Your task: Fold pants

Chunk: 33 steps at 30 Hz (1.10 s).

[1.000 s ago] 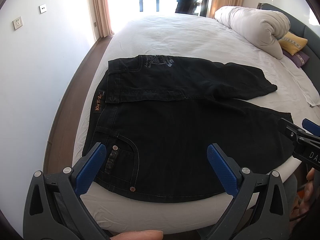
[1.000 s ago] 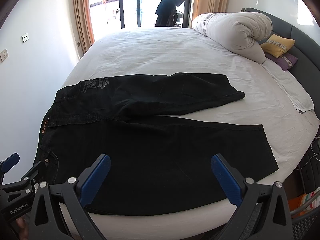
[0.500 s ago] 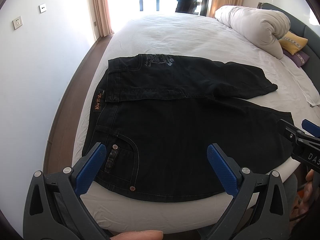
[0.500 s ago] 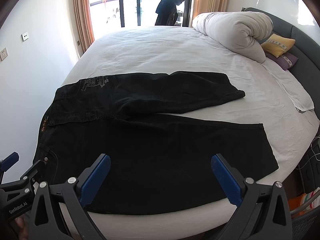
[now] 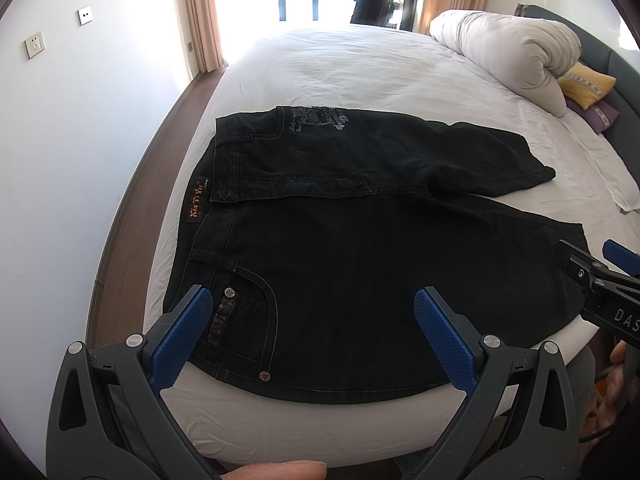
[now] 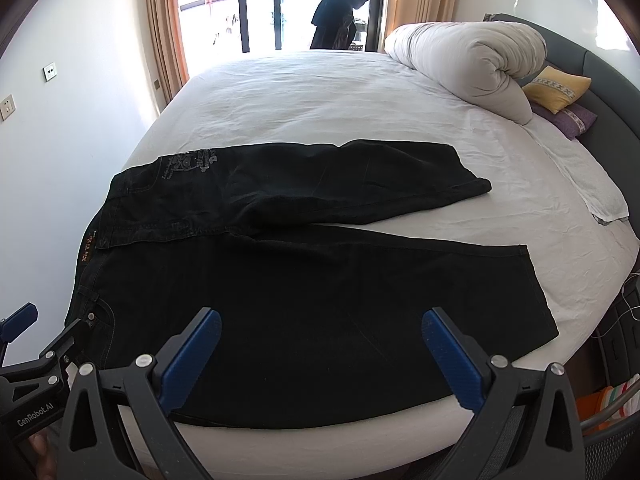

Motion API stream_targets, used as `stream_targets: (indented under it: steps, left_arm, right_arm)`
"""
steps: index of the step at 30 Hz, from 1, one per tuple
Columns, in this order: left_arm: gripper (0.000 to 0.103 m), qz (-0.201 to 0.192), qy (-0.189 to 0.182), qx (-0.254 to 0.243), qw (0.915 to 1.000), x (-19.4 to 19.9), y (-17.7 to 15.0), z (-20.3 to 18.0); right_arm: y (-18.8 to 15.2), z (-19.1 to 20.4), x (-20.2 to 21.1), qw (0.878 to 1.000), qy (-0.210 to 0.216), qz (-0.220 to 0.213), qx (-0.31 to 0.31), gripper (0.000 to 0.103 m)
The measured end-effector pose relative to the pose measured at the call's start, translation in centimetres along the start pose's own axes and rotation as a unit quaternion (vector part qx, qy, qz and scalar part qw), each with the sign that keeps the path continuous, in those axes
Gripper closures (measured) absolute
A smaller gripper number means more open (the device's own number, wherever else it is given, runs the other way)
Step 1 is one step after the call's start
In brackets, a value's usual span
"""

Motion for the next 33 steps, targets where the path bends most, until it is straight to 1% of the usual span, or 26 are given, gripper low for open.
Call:
stream_targets:
  steps: [24, 27, 30, 33]
  left_arm:
    - [0.000, 0.005, -0.003, -0.001, 1.0000, 0.1, -0.1, -0.1]
    - [0.000, 0.010, -0.005, -0.002, 0.9999, -0.3, -0.1, -0.1]
    - [0.000, 0.017, -0.009, -0.004, 0.9998, -1.5, 0.0, 0.2]
    - [0.000, 0.017, -0.018, -0.017, 0.9995, -3.0, 0.7, 0.6]
  right_arm:
    - [-0.2, 0.0, -0.3, 1.000, -0.001, 0.007, 0.002, 0.000]
    - [-0.1, 0.1, -0.7, 1.000, -0.002, 0.013, 0.002, 0.000]
    - [0.0, 0.1, -1.2, 1.000, -0.001, 0.021, 0.004, 0.000]
    - [0.2, 0.1, -2.1, 0.999, 0.010, 0.030, 0.010, 0.000]
Point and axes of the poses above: each gripper's, at about its wrist camera, not at the fingertips, and x roughly against the way its jaws point, z to its left, y to its top, the point moved 4 cm from there along -x, roughly the way its jaws point, and after that the axes turned 12 degrees about -x, right-handed, at the moved point
